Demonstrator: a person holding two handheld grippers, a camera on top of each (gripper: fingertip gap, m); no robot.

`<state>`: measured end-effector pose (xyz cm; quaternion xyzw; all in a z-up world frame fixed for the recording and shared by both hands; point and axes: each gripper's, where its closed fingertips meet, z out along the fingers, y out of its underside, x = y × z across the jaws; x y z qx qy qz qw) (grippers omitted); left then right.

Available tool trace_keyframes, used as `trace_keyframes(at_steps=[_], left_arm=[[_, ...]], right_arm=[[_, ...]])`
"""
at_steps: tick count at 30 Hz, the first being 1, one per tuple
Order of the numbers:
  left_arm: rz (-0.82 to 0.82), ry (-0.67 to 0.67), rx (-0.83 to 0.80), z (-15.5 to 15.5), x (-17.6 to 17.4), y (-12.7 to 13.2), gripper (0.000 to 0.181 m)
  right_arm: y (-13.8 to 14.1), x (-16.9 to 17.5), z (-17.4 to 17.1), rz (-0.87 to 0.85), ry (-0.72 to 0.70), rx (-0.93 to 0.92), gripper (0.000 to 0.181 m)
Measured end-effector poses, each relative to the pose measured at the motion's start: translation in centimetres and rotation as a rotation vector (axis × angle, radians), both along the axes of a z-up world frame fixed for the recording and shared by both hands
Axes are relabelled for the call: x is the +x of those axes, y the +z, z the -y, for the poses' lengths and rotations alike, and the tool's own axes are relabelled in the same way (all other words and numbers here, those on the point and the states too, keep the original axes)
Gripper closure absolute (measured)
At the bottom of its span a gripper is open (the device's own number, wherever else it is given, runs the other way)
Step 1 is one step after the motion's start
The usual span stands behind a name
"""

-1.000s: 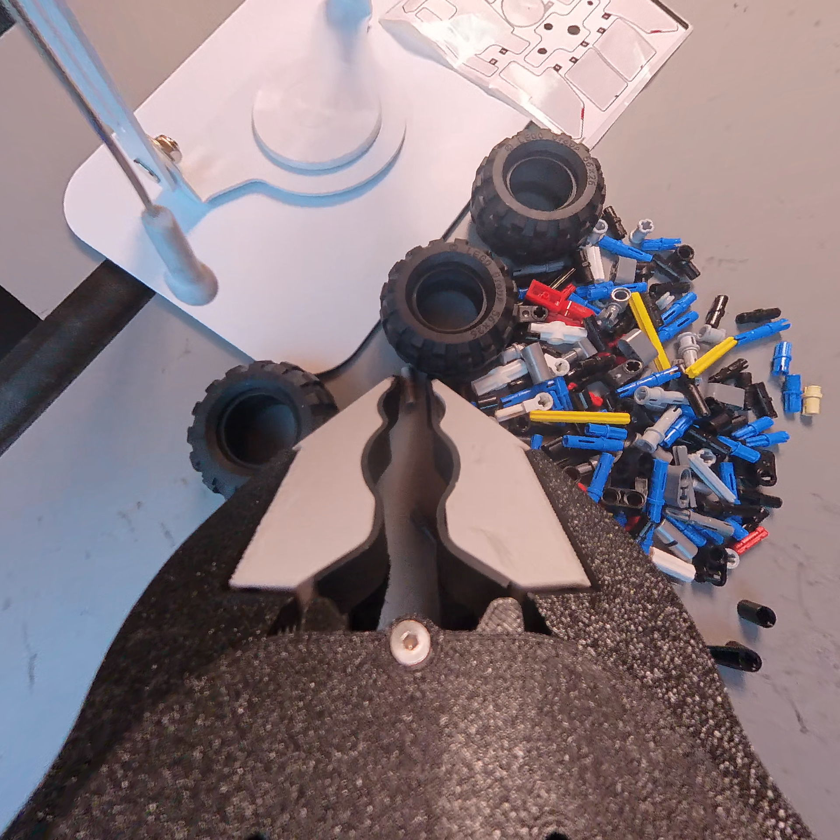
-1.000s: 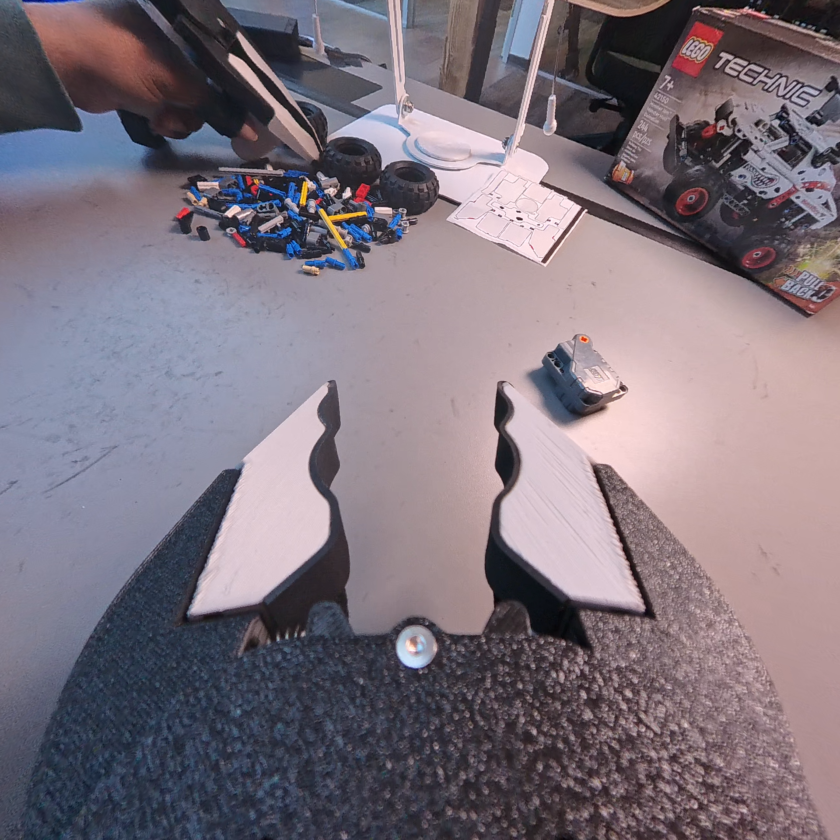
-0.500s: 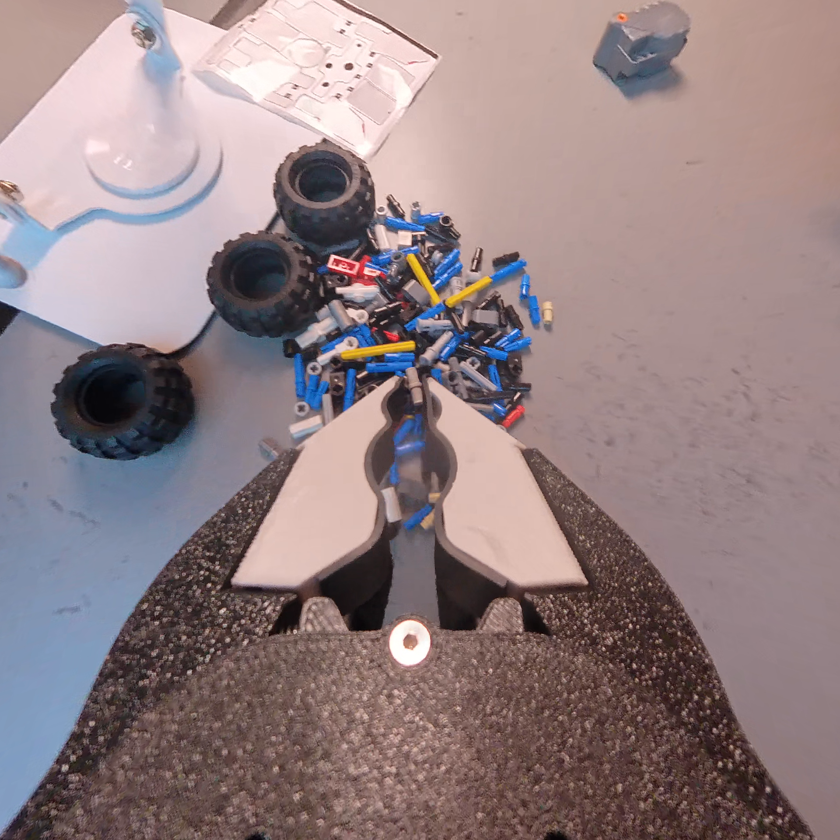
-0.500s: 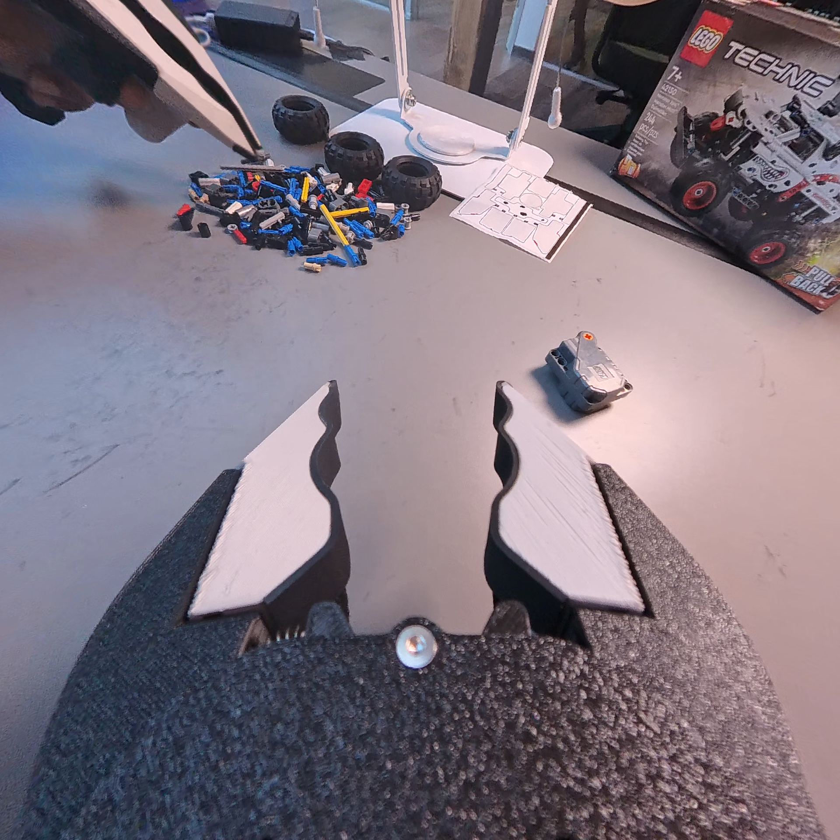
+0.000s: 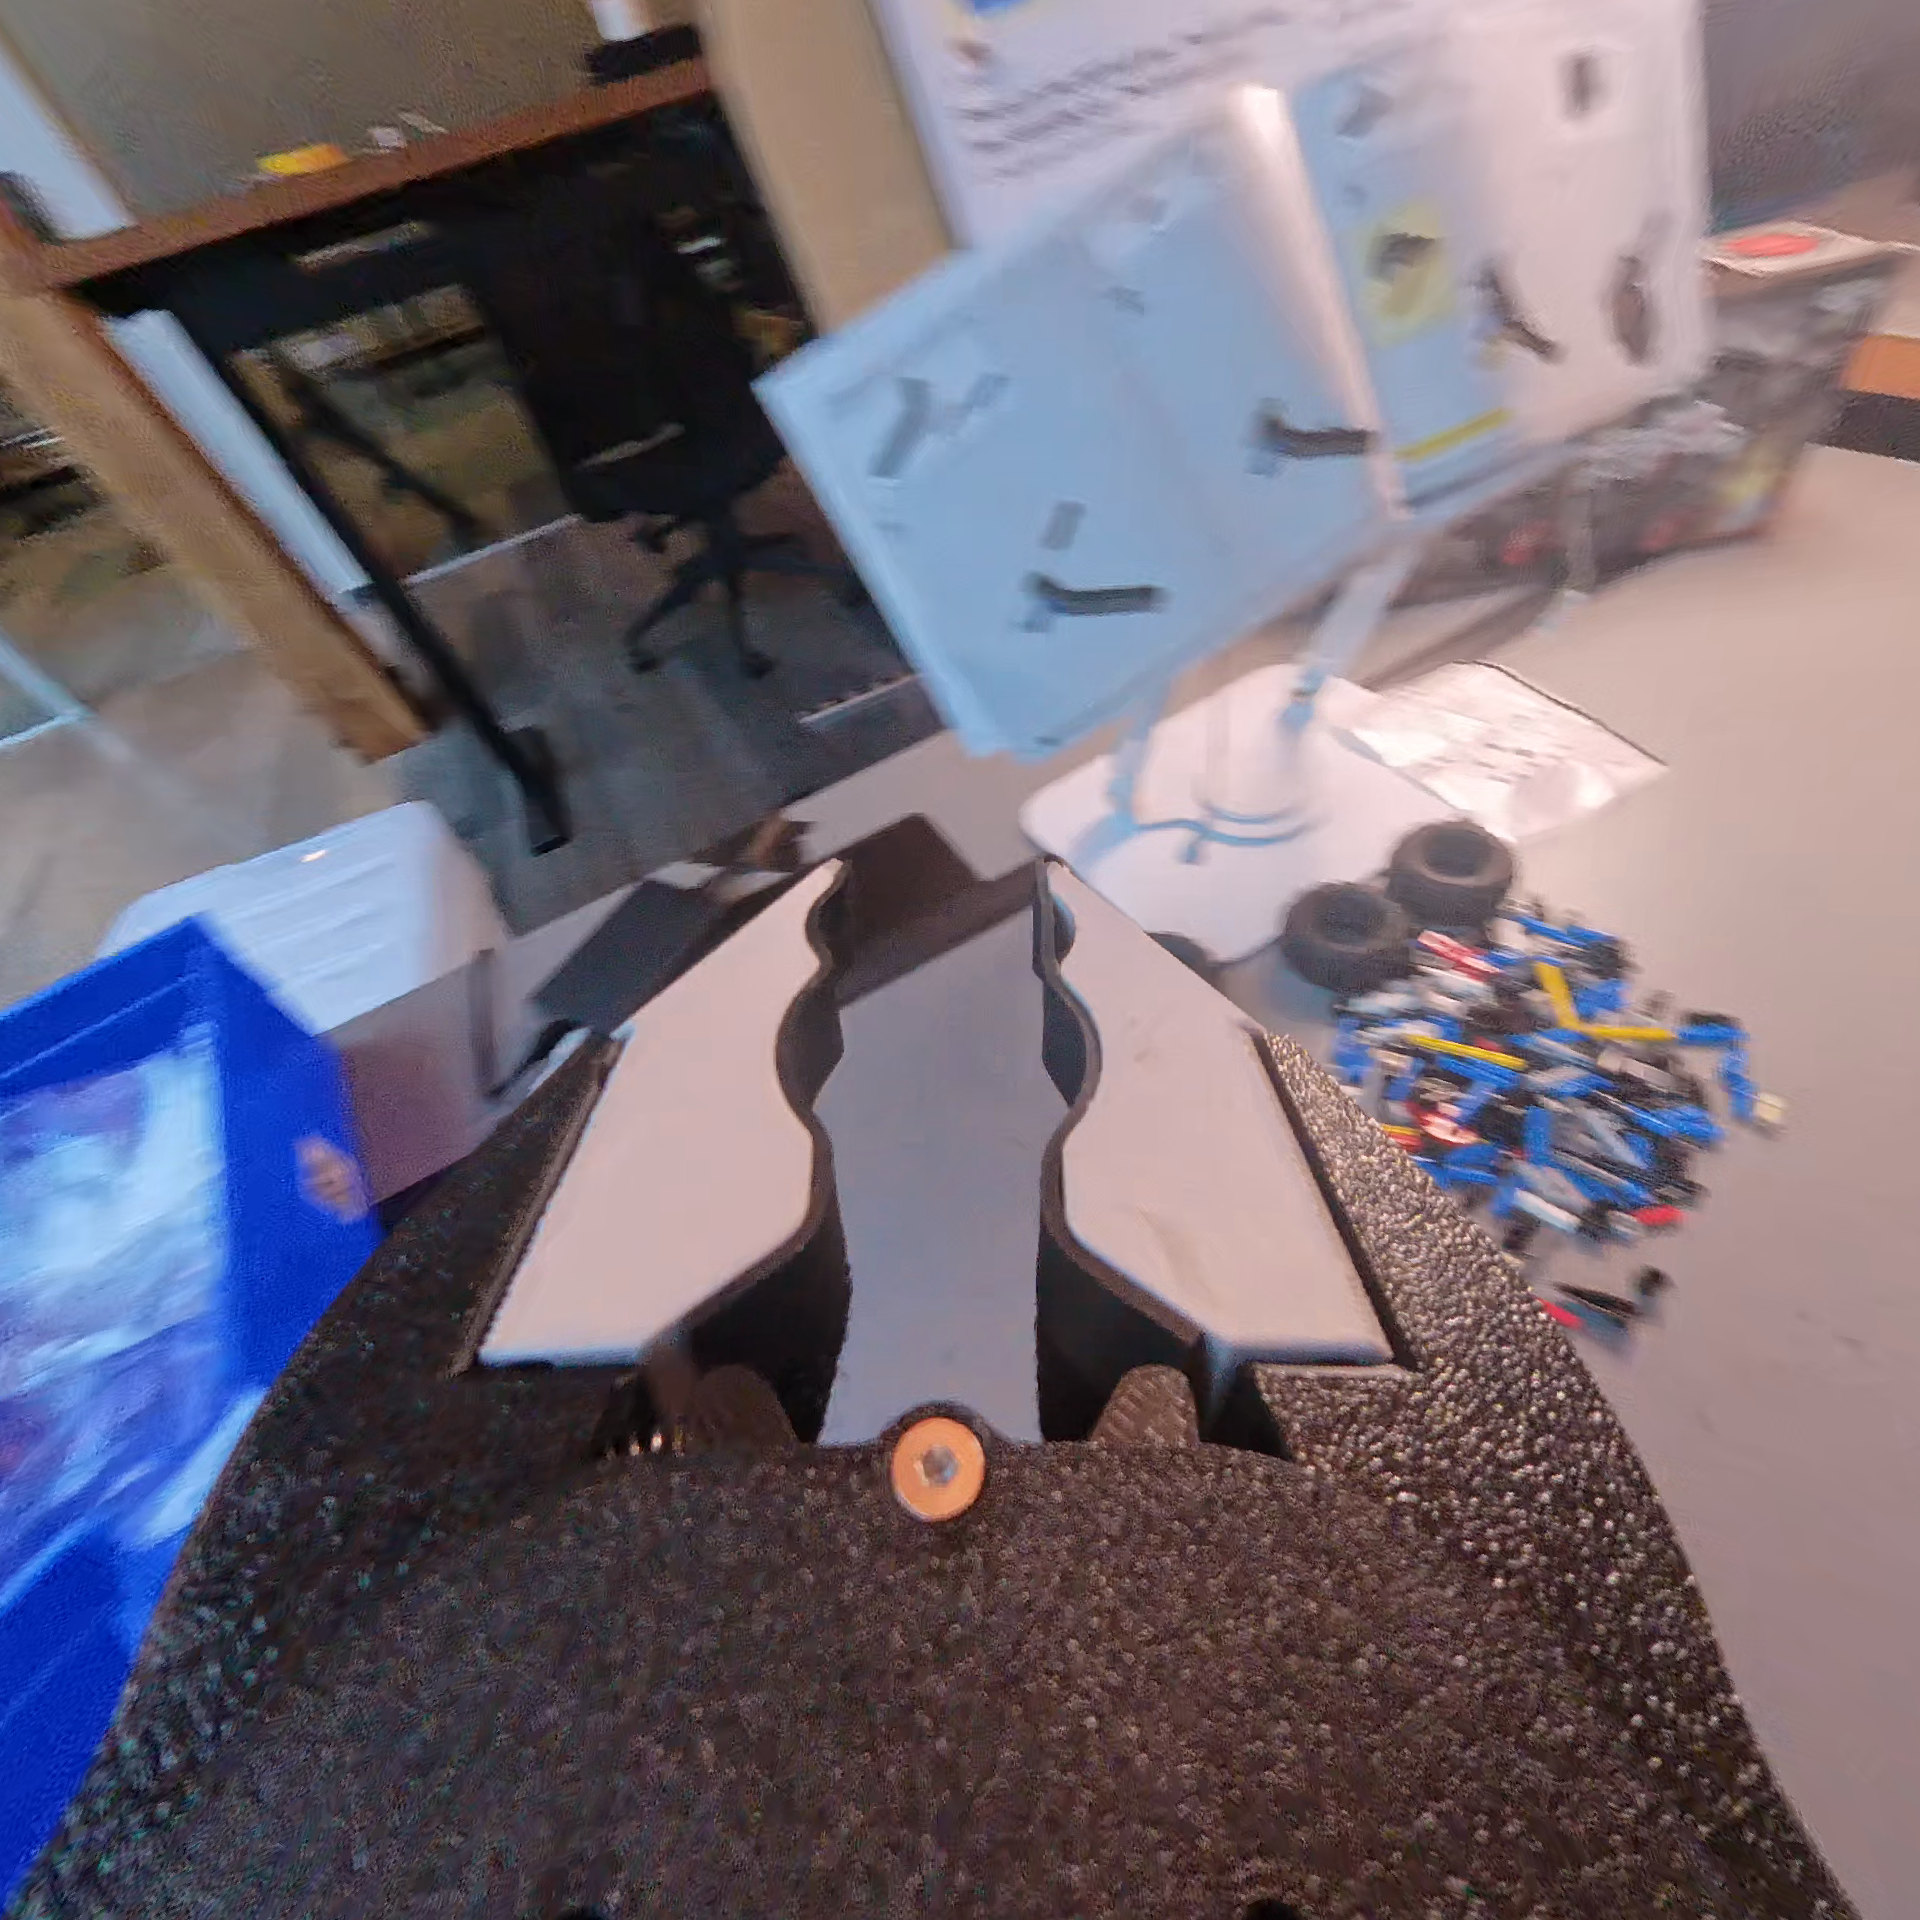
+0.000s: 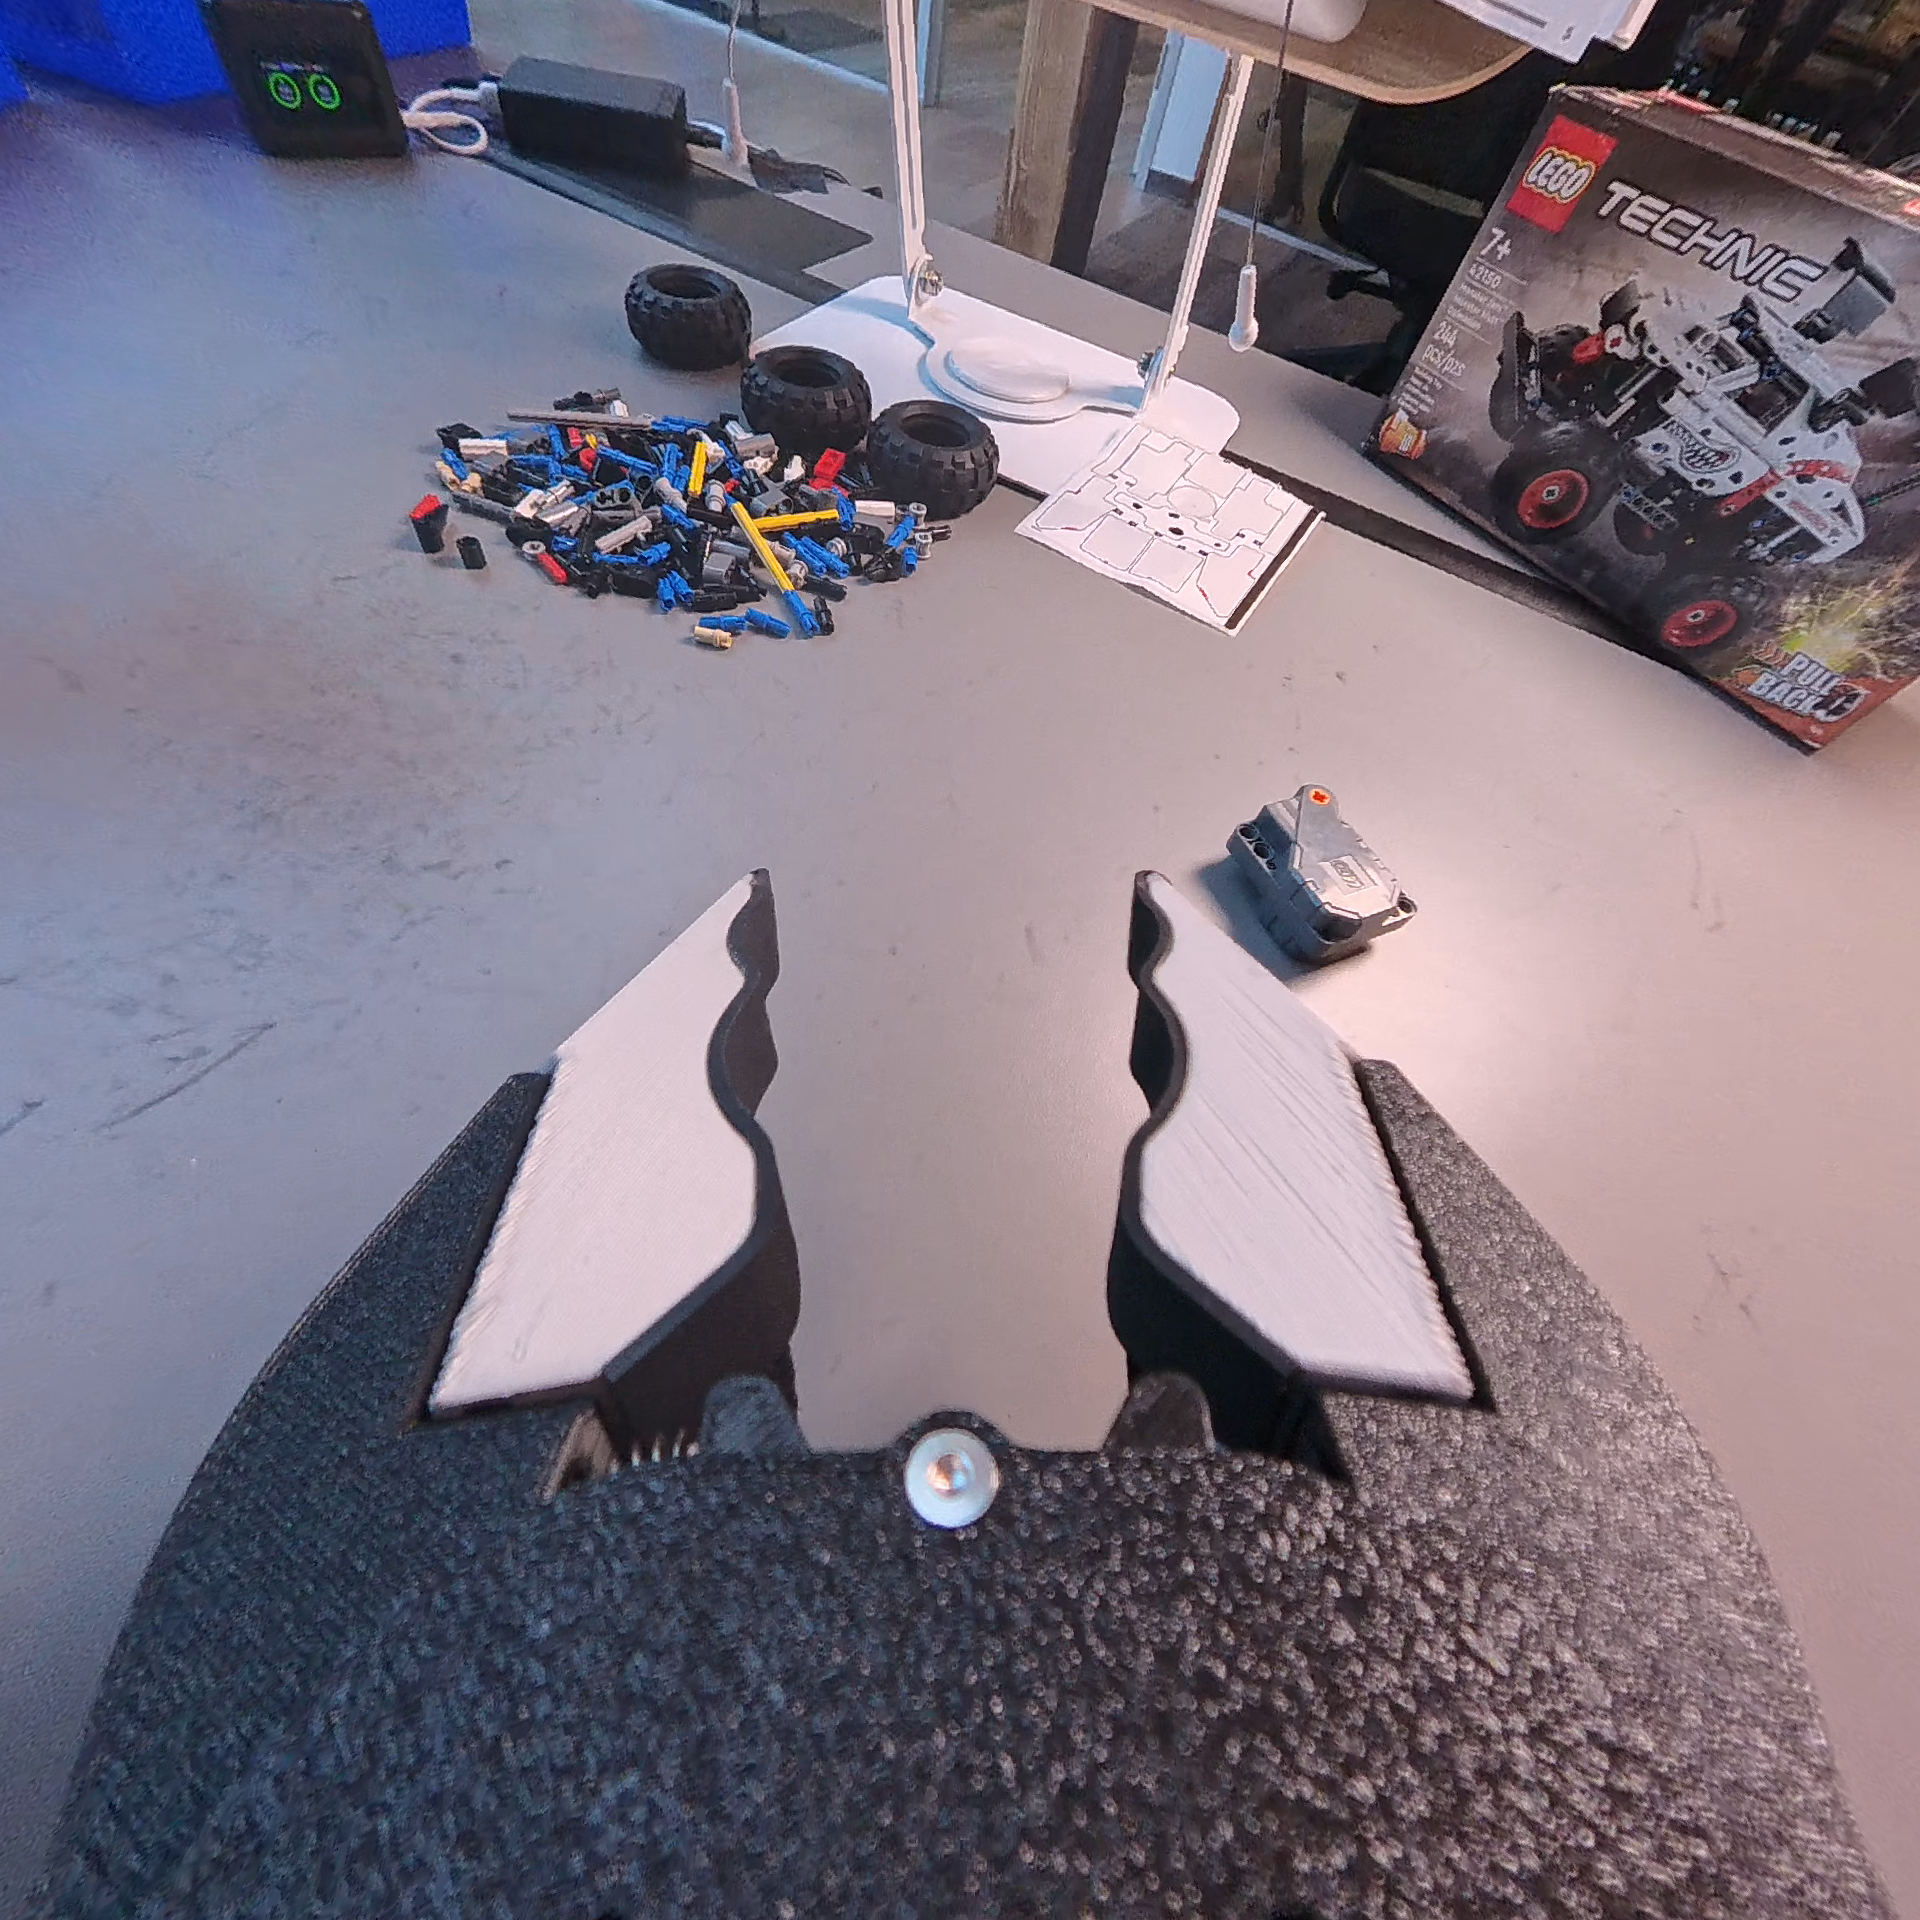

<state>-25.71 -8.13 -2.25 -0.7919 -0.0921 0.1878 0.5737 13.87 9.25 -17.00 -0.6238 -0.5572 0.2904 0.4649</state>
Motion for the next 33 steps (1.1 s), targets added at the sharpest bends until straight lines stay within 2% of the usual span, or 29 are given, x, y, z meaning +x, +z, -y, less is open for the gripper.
trace_keyframes(at_steps=[2,3,6,8,11,15,18,23,27,30,31,33], left_arm=[[-0.001,0.181,0.014,4.8,-6.9,2.9,0.146],[0.028,0.262,0.003,7.2,-10.3,3.5,0.143],[0.161,0.404,-0.021,13.0,-19.1,3.5,0.121],[0.231,0.464,-0.046,15.4,-23.3,2.5,0.108],[0.319,0.527,-0.14,16.9,-28.2,-0.8,0.102],[0.555,0.574,-0.285,17.8,-32.8,-8.5,0.095],[0.692,0.599,-0.334,17.9,-35.1,-12.9,0.089],[0.898,0.613,-0.417,17.9,-36.8,-17.4,0.076],[1.032,0.564,-0.439,16.8,-35.9,-19.5,0.093],[1.0,0.551,-0.486,17.1,-35.6,-20.0,0.13],[0.978,0.549,-0.488,17.2,-35.7,-19.7,0.149],[0.919,0.536,-0.469,17.4,-35.8,-18.3,0.174]], right_arm=[[0.2,0.0,-0.1,-0.007,-0.005,-0.005,0.114],[0.2,0.0,-0.2,-0.009,-0.007,-0.011,0.114],[0.1,-0.1,-0.2,0.001,0.005,-0.038,0.113],[0.1,-0.4,-0.5,0.008,0.008,-0.049,0.112],[0.5,-1.2,-1.1,0.002,0.001,-0.057,0.112],[1.7,-3.4,-1.4,-0.051,0.015,-0.061,0.112],[1.8,-4.9,-1.7,-0.058,0.019,-0.056,0.112],[0.7,-6.9,-2.2,-0.015,0.024,-0.067,0.112],[0.1,-7.8,-2.4,0.006,0.032,-0.072,0.112],[0.2,-7.9,-2.4,0.002,0.037,-0.066,0.112],[0.4,-7.8,-2.5,-0.001,0.036,-0.059,0.112],[0.8,-7.4,-2.6,-0.01,0.031,-0.045,0.113]])
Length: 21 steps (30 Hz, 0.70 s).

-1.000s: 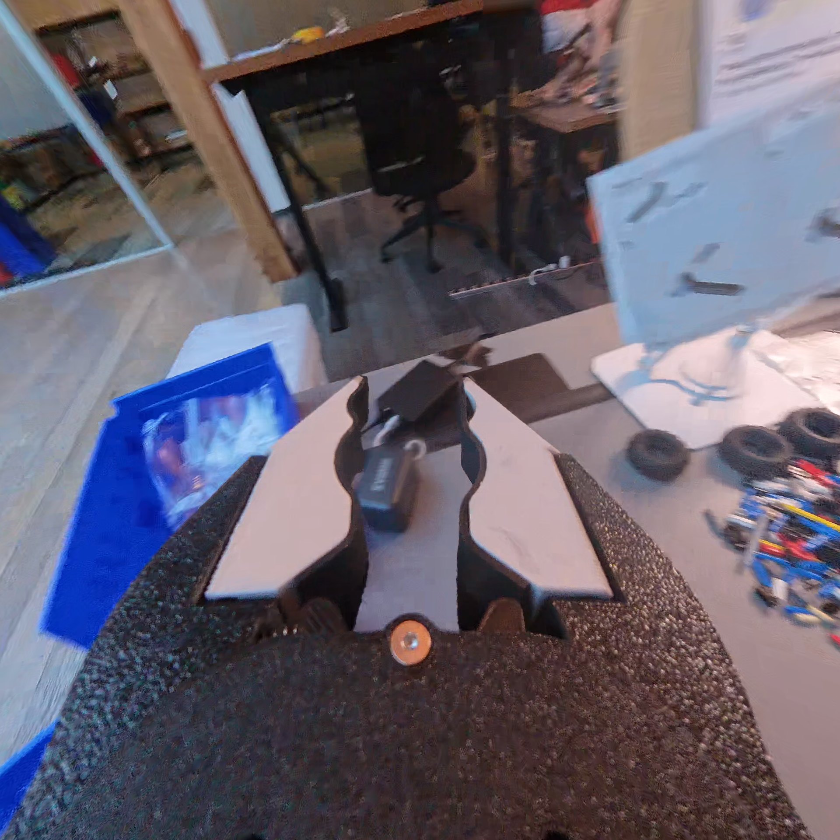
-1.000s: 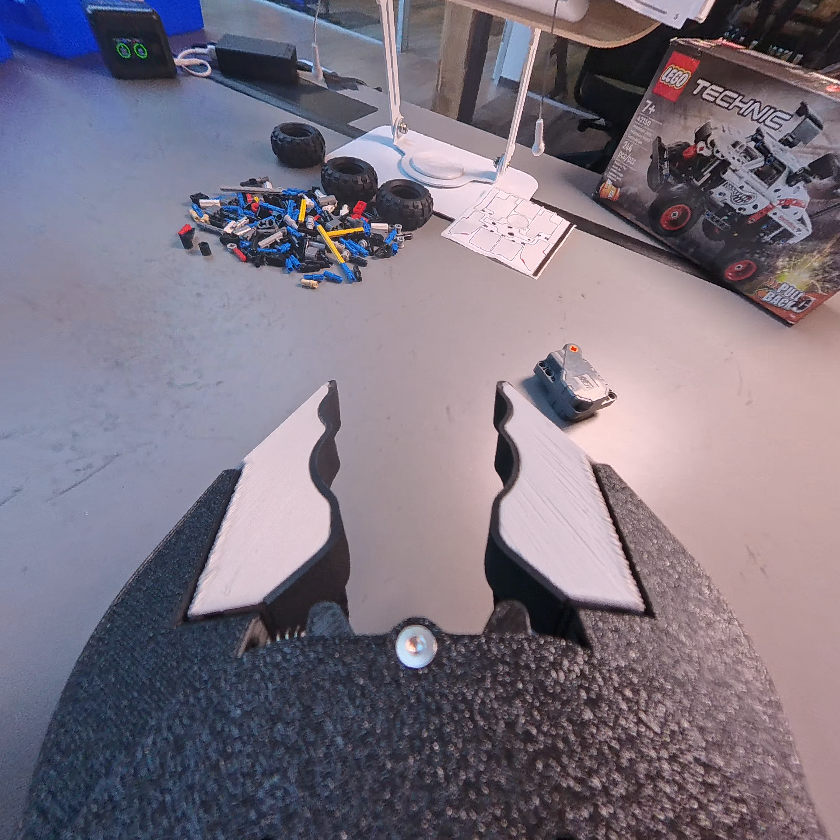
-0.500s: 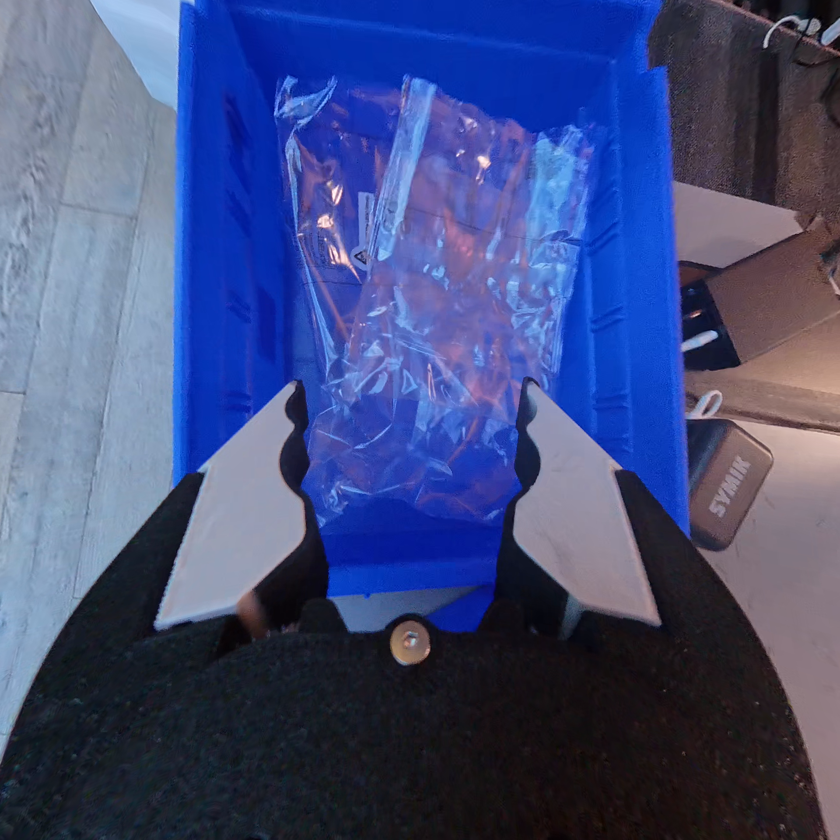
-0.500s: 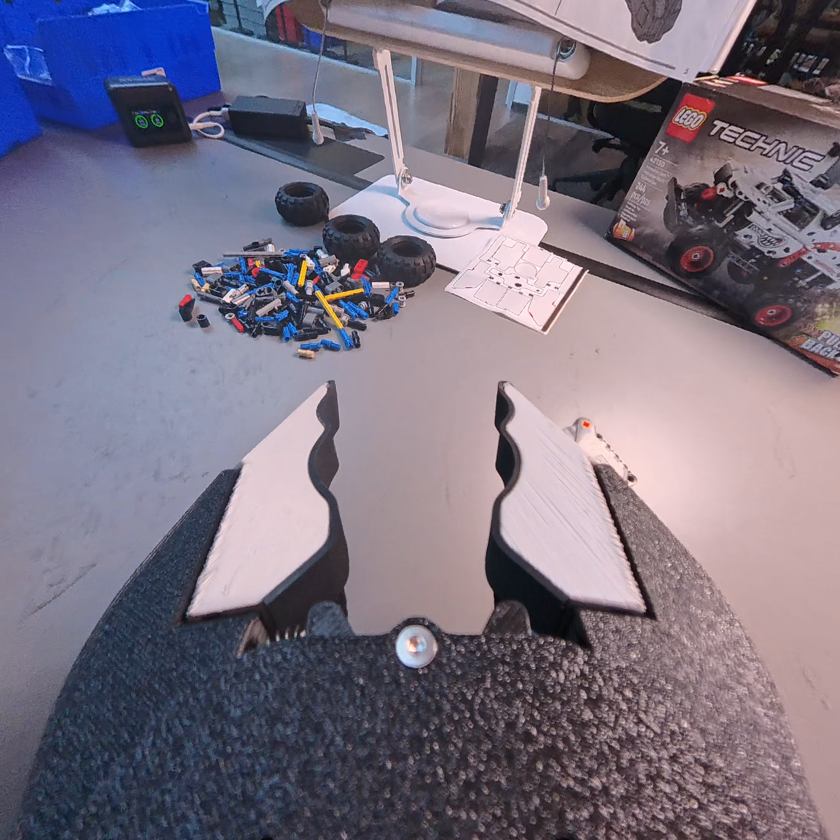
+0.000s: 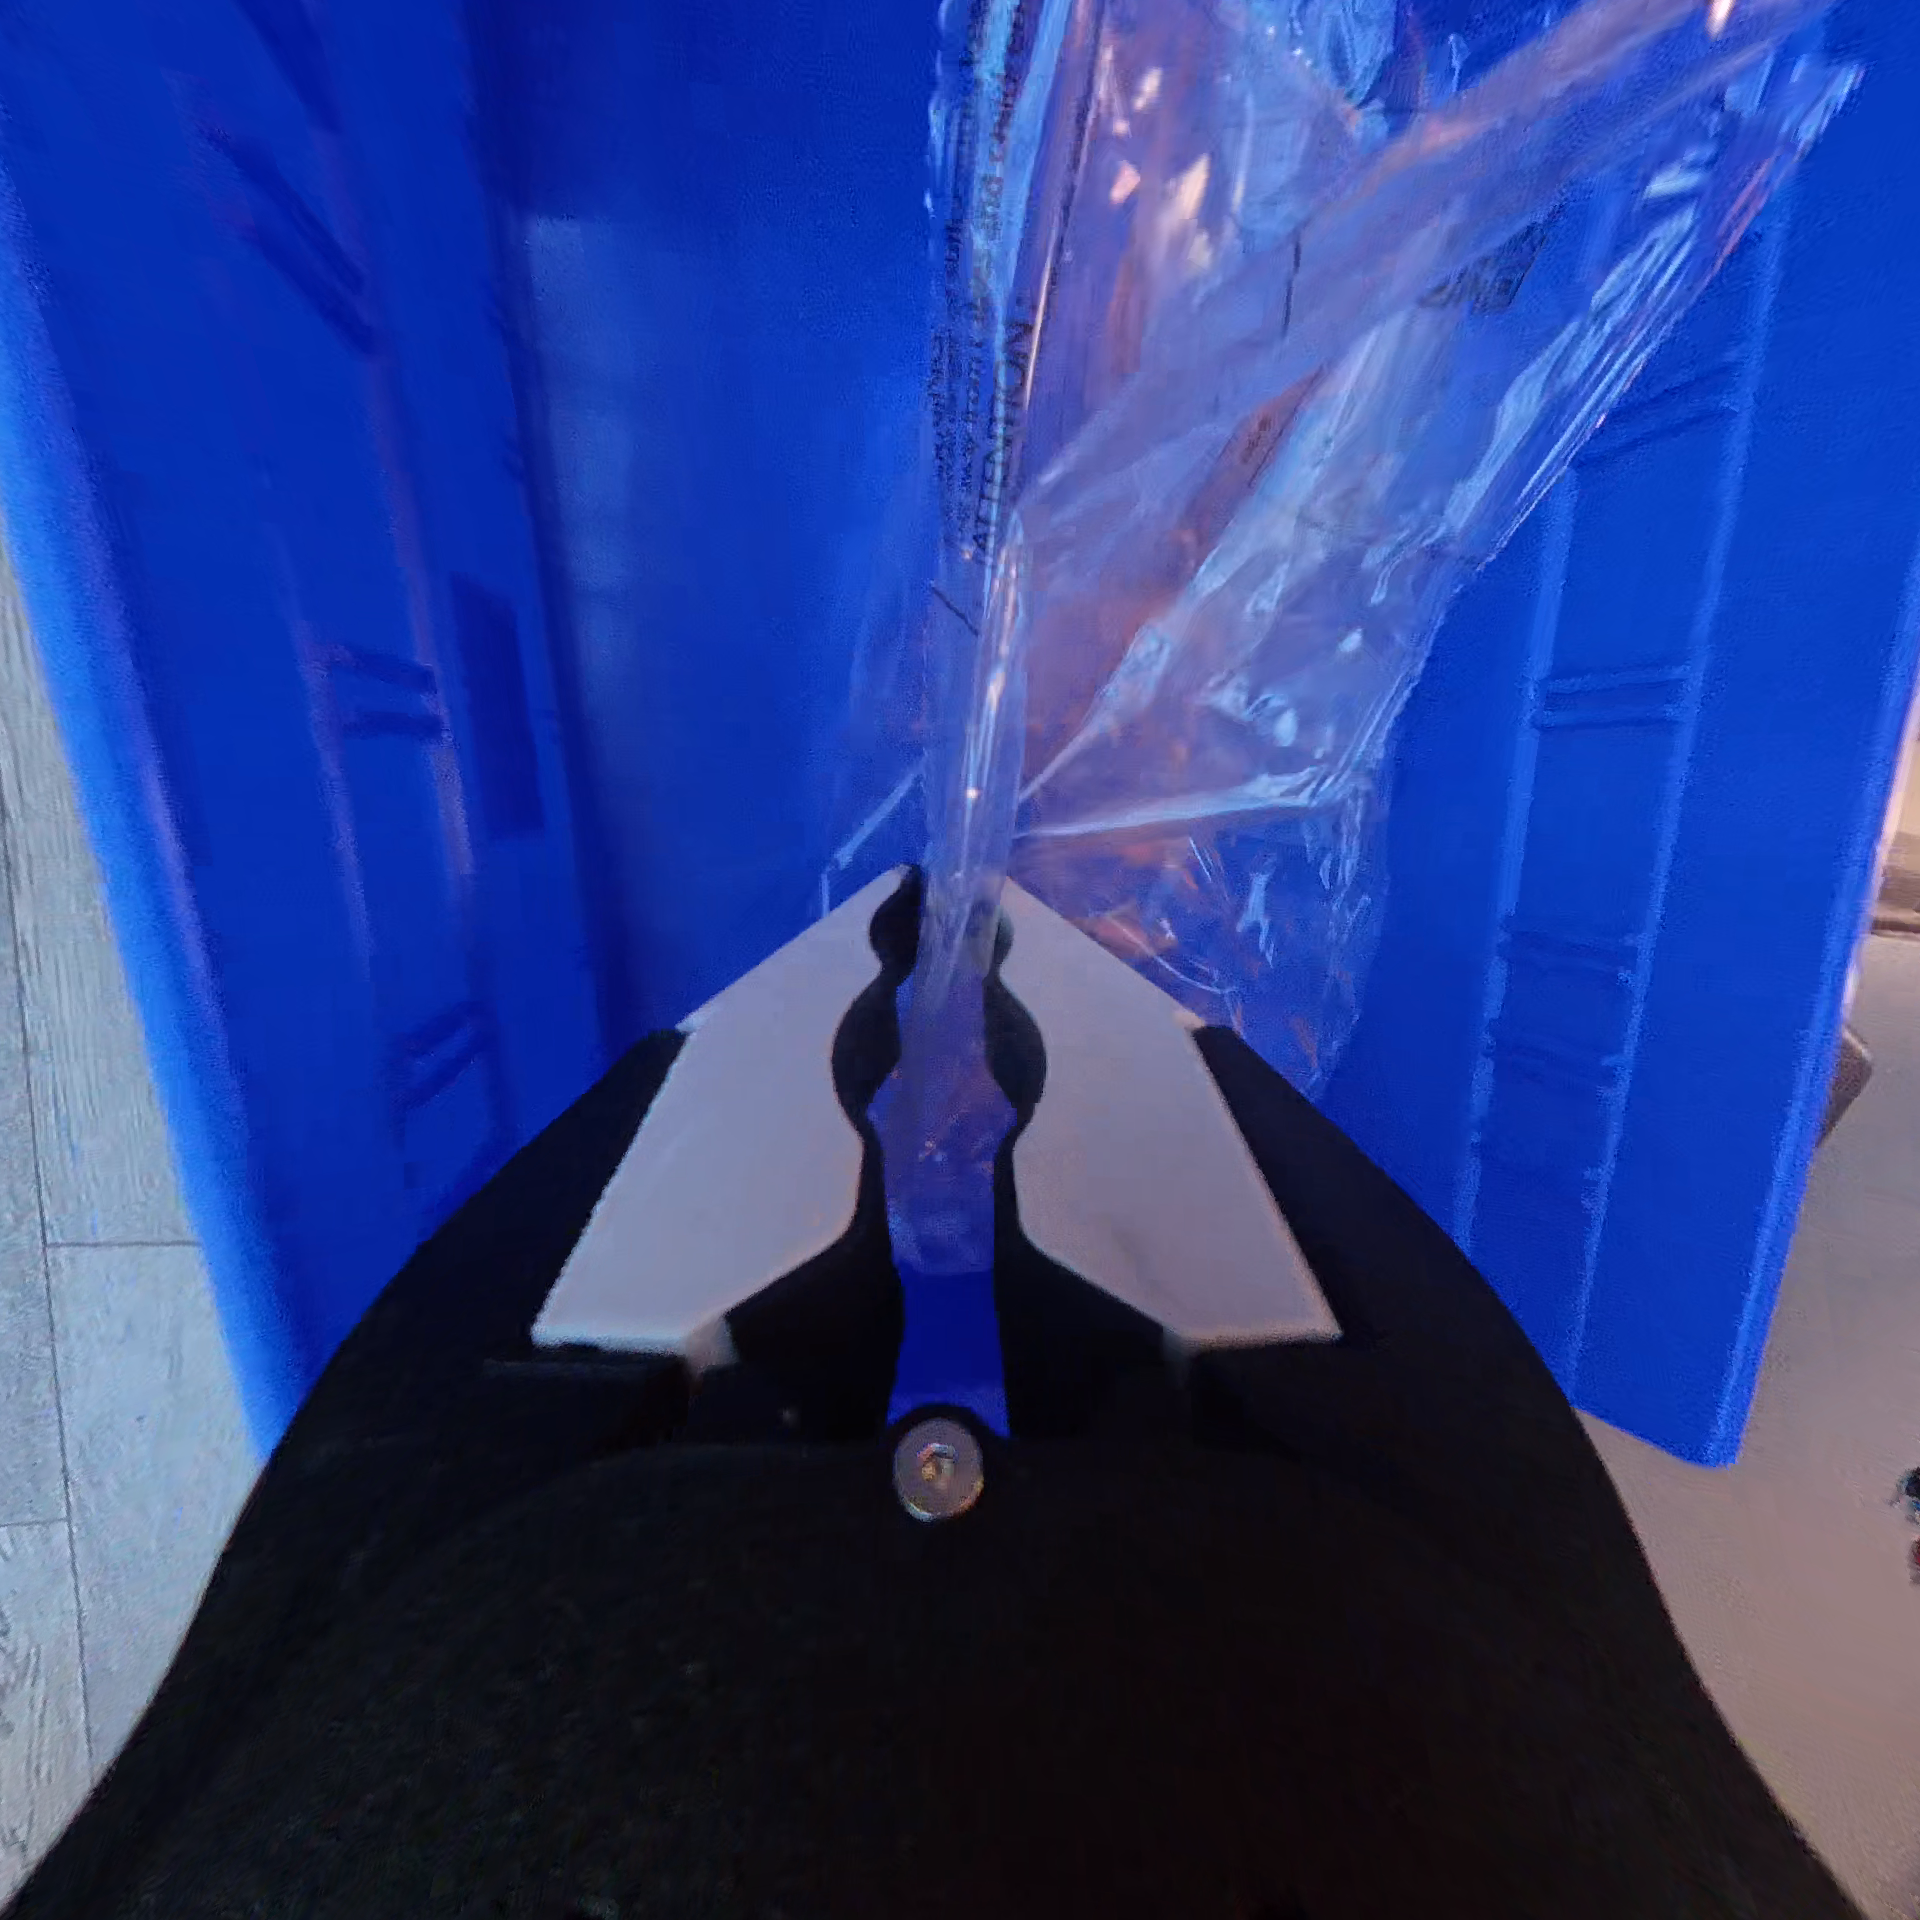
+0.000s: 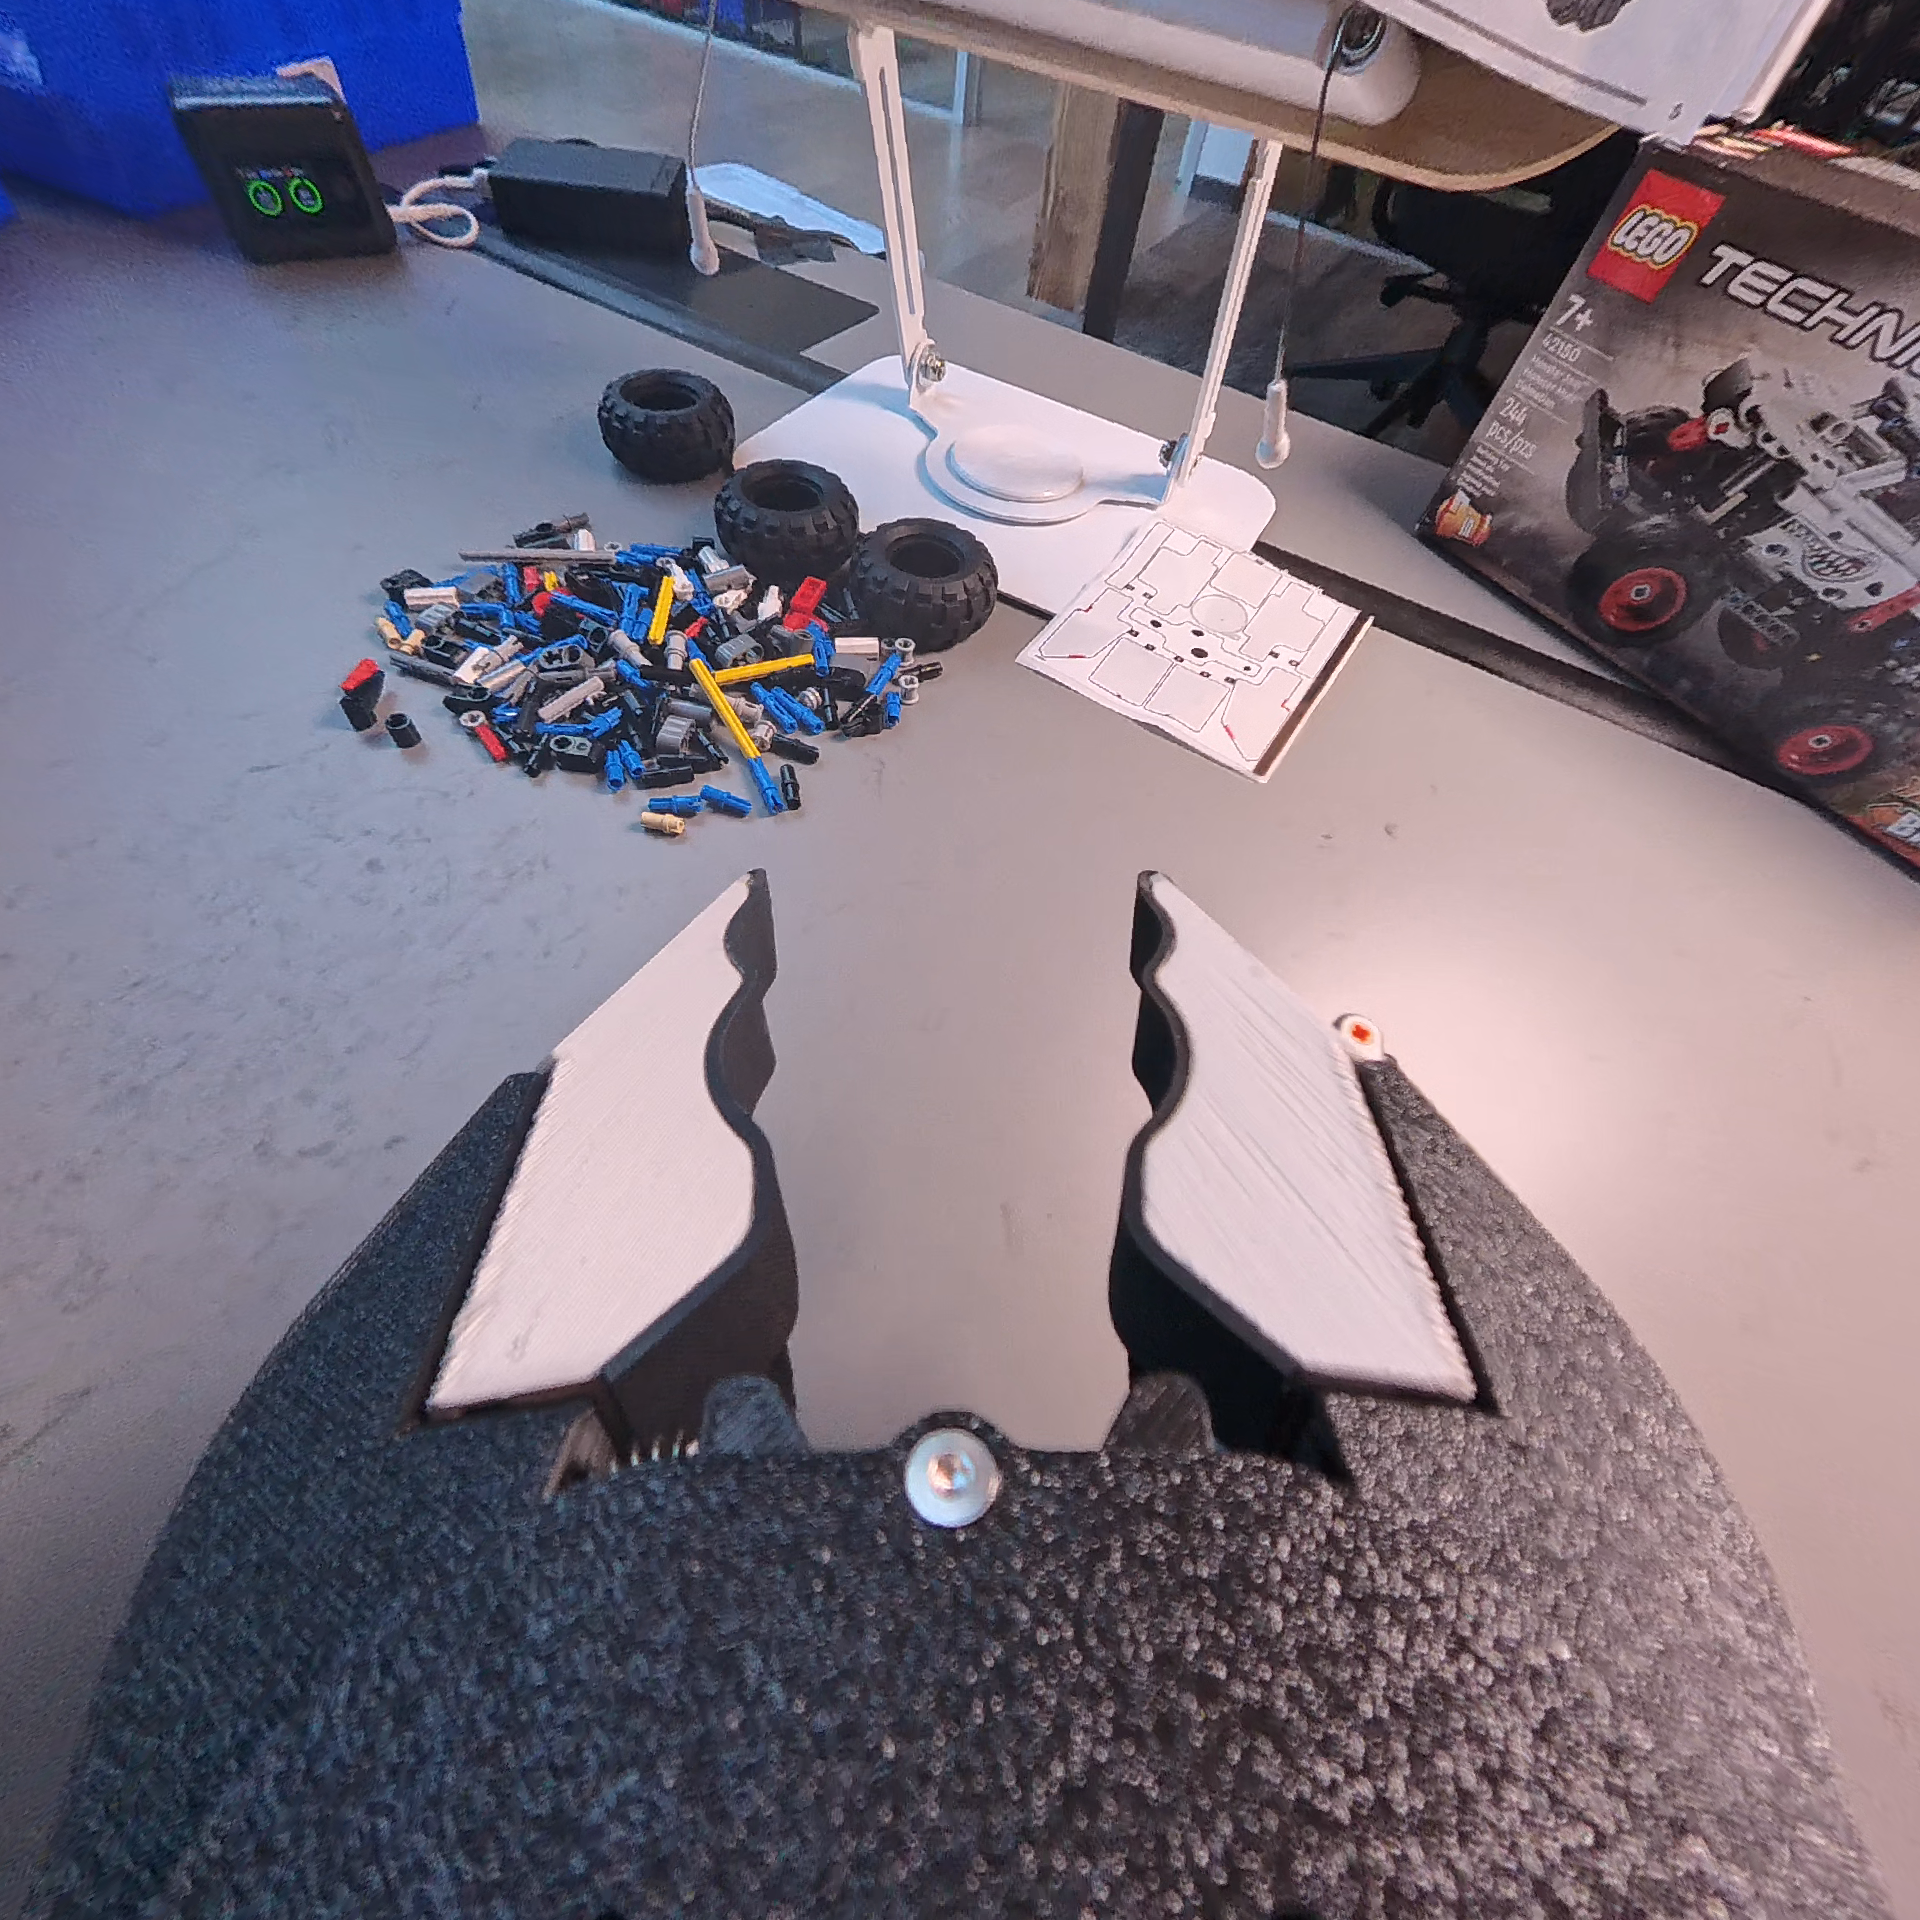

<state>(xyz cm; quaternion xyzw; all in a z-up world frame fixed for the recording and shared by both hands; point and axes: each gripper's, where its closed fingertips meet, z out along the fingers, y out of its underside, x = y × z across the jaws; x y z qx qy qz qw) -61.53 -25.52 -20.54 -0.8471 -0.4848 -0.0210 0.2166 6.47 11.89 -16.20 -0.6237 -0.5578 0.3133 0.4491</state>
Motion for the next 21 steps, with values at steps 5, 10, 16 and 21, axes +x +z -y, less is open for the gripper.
trace_keyframes(at_steps=[5,10,16,21], left_arm=[[-0.156,-0.002,0.083,0.6,-0.1,6.7,0.181],[-0.282,-0.024,0.183,1.1,2.2,15.3,0.181],[-0.21,-0.21,0.354,-2.1,12.2,21.7,0.181],[-0.082,-0.448,0.412,-6.6,24.8,20.3,0.181]], right_arm=[[1.2,1.0,-0.4,-0.045,-0.005,0.007,0.114],[2.5,1.2,0.2,-0.088,0.039,0.031,0.114],[3.9,-0.2,3.3,-0.114,0.194,-0.077,0.113],[5.8,-1.5,7.5,-0.159,0.336,-0.062,0.112]])
